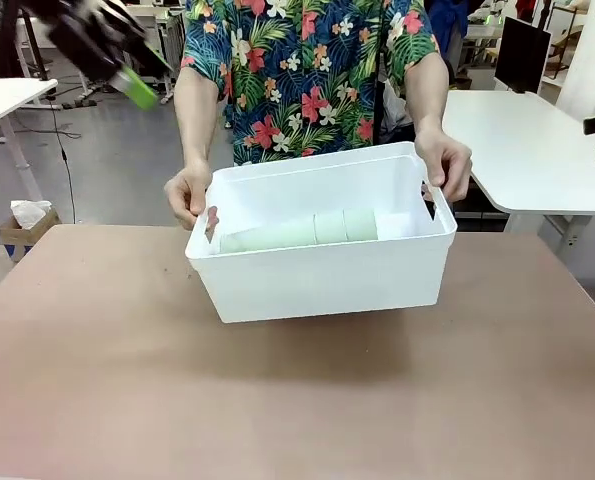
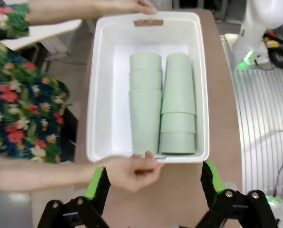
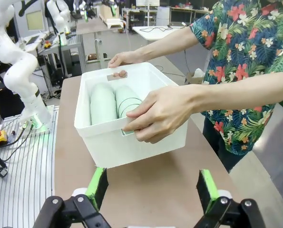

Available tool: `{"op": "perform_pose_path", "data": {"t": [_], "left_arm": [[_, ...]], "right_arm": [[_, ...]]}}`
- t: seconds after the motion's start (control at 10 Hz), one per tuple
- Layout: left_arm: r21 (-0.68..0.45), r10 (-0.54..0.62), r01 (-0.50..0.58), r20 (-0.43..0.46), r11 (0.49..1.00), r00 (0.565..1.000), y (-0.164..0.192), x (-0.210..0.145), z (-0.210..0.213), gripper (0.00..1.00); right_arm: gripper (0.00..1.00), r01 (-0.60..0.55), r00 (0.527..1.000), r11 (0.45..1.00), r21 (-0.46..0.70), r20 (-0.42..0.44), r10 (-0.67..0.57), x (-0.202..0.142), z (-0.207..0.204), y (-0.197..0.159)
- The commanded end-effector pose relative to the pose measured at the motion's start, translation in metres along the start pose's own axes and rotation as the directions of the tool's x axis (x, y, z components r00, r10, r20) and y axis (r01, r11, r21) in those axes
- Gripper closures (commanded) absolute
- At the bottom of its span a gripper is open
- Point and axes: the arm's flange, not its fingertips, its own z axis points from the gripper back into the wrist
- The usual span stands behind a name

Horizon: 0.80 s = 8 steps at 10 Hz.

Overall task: Stack the cups and store them in the basket.
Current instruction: Place the stack of Reusable plastic cups into the Pantry Basket.

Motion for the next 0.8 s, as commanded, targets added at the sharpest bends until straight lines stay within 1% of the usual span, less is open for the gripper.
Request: {"op": "perform_pose_path", "data": {"t": [0.0,0.2,0.4,0.5,0.7], "left_arm": [[0.001,0.004,-0.005,0.124,1.0,0.992,0.001,-0.034,0.04,0.0],[0.003,0.009,-0.01,0.208,1.0,0.978,-0.001,-0.072,0.07,0.0],[-0.007,0.007,-0.005,0.259,1.0,0.966,0.002,-0.117,0.077,0.0],[-0.007,-0.004,0.006,0.282,1.0,0.959,-0.001,-0.13,0.081,0.0],[0.014,-0.015,0.012,0.302,1.0,0.953,-0.005,-0.146,0.086,0.0]], "right_arm": [[0.0,0.001,1.0,1.0,-0.002,0.025,-0.001,0.004,0.0,-0.002],[0.0,0.001,1.0,1.0,-0.002,0.025,-0.001,0.004,0.0,-0.002],[0.0,0.001,1.0,1.0,-0.002,0.025,-0.001,0.004,0.0,-0.002],[0.0,0.001,1.0,1.0,-0.002,0.025,-0.001,0.004,0.0,-0.002],[0.0,0.001,1.0,1.0,-0.002,0.025,-0.001,0.004,0.0,-0.002]]}}
